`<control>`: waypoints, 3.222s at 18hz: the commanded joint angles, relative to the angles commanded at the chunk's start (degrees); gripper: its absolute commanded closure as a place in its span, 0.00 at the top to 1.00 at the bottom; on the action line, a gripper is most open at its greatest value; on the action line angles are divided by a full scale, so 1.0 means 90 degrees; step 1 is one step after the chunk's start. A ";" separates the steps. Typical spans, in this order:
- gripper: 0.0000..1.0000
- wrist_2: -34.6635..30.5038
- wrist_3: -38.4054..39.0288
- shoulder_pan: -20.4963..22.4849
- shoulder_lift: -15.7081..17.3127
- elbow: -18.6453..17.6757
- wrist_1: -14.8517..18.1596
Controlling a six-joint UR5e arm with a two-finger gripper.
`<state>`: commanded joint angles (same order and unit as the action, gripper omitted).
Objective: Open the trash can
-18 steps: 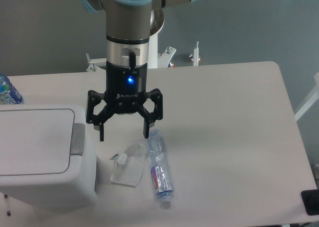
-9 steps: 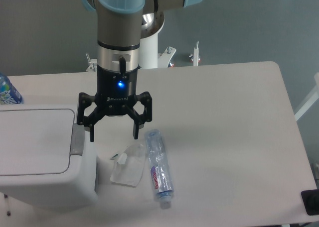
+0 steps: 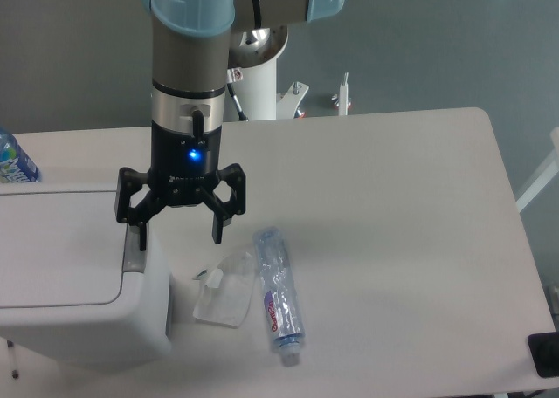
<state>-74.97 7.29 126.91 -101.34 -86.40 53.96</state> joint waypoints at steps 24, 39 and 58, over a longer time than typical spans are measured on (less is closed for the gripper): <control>1.00 -0.0039 -0.0010 -0.0010 -0.0078 -0.0117 -0.0049; 1.00 -0.0652 -0.0117 0.0536 -0.0029 0.0683 -0.0059; 1.00 -0.1288 -0.4647 0.1875 0.0762 0.0127 0.0469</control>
<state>-86.57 -34.53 143.79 -94.48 -85.25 58.18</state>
